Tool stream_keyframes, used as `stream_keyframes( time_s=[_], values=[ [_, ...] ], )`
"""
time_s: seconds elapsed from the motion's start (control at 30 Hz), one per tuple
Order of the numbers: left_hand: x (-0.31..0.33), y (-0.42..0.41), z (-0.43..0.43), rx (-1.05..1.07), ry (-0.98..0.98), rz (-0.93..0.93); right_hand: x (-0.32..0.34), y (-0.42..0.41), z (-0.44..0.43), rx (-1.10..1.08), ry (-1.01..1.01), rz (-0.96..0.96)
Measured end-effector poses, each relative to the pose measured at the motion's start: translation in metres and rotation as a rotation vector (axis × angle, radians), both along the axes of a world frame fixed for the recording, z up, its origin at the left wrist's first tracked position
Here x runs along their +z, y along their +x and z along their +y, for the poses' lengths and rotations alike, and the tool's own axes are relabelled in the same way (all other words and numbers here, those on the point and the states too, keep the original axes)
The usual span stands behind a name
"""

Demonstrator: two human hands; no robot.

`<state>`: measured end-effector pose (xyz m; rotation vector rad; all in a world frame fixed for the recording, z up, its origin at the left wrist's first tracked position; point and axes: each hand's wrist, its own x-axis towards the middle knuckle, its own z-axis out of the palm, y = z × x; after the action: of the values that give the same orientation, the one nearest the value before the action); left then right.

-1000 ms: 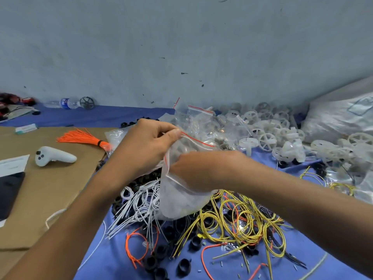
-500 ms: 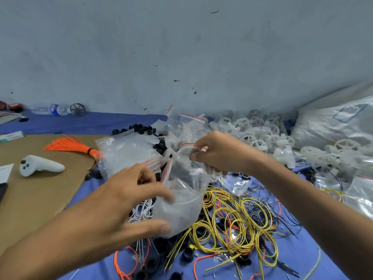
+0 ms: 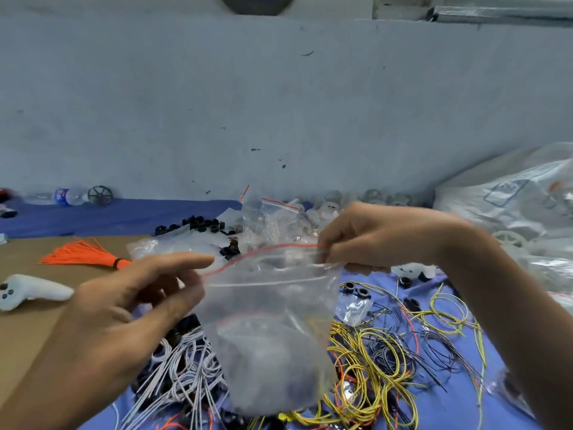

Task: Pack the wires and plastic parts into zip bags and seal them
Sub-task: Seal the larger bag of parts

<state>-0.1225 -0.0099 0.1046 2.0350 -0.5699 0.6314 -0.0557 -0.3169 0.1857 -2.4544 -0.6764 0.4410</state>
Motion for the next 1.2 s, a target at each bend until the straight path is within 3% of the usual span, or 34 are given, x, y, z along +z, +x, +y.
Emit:
stream_keyframes(
  time_s=[0.1,0.13,0.27,0.6,0.8,1.2],
  values=[
    [-0.02,0.003,-0.019,-0.065,-0.144,0.169,-0.012,0.004,0.003,0.001,-0.32,-0.153],
    [-0.027,0.005,-0.024,-0.085,-0.181,0.203,-0.016,0.004,0.008,0.01,-0.339,-0.233],
    [-0.036,0.007,-0.037,-0.076,-0.203,0.2,-0.02,-0.014,0.045,0.114,-0.017,-0.344],
    [-0.029,-0.001,-0.035,-0.048,-0.107,0.196,-0.039,-0.032,0.077,0.201,-0.085,-0.57],
    [-0.02,-0.006,-0.039,0.103,0.09,0.113,-0.042,-0.037,0.069,0.156,-0.098,-0.576],
    [-0.019,-0.005,-0.039,0.073,0.211,0.122,-0.043,-0.039,0.052,0.084,-0.073,-0.567]
  ],
)
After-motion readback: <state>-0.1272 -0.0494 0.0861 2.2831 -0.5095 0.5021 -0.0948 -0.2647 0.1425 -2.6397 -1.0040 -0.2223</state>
